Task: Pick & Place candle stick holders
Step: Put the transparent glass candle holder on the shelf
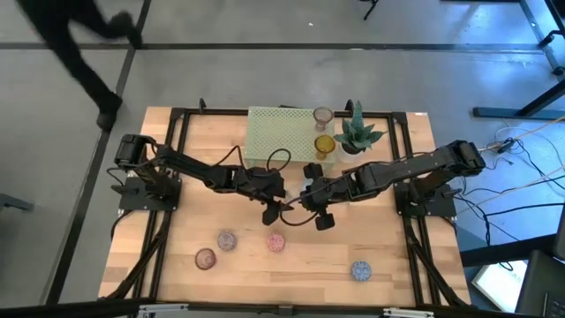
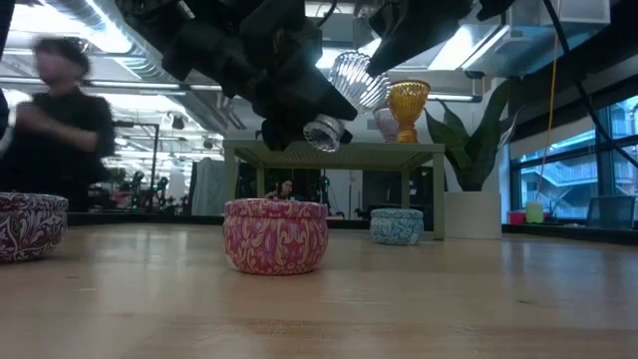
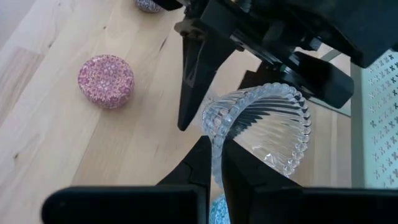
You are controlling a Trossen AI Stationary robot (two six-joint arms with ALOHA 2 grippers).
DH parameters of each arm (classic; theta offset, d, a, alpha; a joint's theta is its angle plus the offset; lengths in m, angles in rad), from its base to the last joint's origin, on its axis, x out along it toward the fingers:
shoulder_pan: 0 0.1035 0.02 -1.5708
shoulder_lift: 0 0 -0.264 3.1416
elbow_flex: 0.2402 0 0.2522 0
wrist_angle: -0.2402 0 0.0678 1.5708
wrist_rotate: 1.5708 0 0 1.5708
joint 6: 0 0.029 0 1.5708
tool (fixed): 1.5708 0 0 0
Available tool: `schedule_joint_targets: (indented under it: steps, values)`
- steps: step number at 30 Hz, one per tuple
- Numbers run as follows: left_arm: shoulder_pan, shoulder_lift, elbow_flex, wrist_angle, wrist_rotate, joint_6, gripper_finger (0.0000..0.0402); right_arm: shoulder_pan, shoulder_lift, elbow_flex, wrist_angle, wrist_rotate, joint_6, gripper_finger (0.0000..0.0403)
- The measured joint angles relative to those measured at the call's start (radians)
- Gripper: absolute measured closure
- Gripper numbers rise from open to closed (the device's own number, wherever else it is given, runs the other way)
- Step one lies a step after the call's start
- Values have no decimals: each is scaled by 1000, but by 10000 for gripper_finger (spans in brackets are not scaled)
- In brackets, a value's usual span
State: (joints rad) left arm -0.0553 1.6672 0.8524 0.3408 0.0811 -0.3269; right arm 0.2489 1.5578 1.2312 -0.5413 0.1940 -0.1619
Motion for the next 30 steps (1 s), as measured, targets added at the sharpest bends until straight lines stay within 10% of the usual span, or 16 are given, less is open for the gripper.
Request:
schedule_joint_targets:
  steps: [8,30]
  values:
    - [0,0,0,1,0,0,273,0,0,0,-2,-3,0,361]
    - [0,-14,-2,-6,-50,49,271,4,-4,193,-251,-3,134,245]
